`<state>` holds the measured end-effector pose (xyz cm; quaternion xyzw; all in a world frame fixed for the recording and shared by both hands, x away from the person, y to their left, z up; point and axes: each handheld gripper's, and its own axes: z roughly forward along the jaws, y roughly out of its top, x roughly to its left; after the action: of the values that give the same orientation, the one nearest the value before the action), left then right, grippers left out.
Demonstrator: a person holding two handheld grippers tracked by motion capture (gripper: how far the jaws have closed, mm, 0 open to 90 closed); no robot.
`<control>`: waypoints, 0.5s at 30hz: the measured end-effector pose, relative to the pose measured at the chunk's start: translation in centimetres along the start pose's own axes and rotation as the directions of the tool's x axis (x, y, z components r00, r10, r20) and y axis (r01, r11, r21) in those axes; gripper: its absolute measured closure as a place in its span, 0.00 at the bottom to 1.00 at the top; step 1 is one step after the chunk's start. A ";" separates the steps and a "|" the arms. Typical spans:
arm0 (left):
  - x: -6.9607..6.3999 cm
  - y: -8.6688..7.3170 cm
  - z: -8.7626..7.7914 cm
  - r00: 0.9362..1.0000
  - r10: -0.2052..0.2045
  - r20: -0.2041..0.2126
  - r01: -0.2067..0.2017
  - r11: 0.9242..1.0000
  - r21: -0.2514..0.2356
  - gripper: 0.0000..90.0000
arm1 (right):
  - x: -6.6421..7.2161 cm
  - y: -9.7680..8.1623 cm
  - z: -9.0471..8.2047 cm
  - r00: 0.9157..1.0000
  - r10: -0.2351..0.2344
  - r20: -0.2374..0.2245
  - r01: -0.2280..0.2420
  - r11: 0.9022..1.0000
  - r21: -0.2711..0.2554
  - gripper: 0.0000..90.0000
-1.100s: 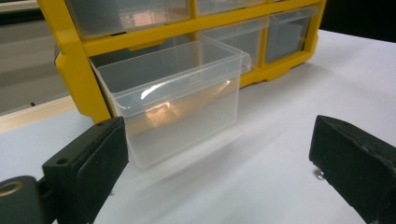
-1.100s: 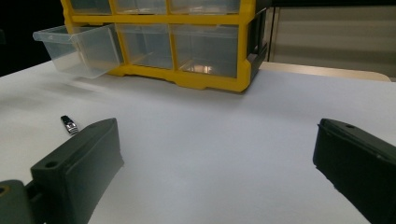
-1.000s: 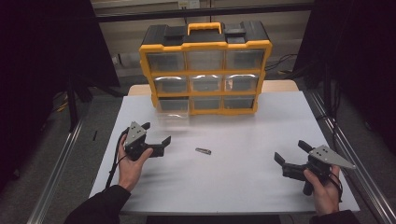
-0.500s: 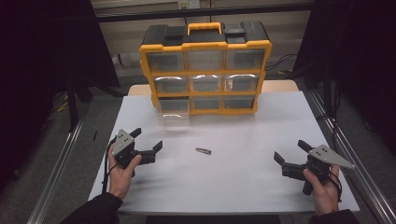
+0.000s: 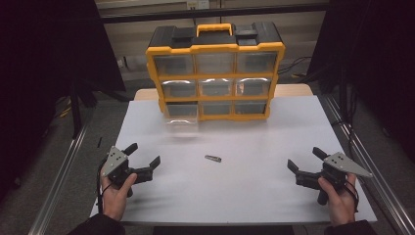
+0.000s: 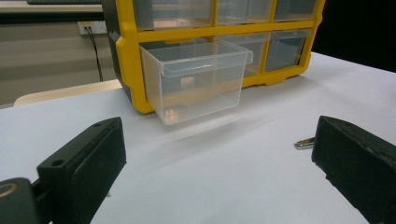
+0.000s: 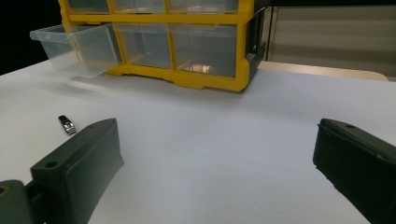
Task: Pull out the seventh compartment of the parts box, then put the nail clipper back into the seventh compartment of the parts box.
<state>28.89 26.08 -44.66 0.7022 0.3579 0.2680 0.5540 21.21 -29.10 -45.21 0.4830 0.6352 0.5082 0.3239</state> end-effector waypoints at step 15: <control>0.7 0.5 0.7 0.990 -0.051 0.132 0.044 0.997 0.057 0.03 | -0.1 0.0 0.2 1.000 -0.004 -0.002 0.004 1.000 0.008 0.01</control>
<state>29.97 26.14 -44.37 0.7245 0.3437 0.1977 0.5639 21.41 -29.13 -45.24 0.4824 0.6385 0.5056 0.3224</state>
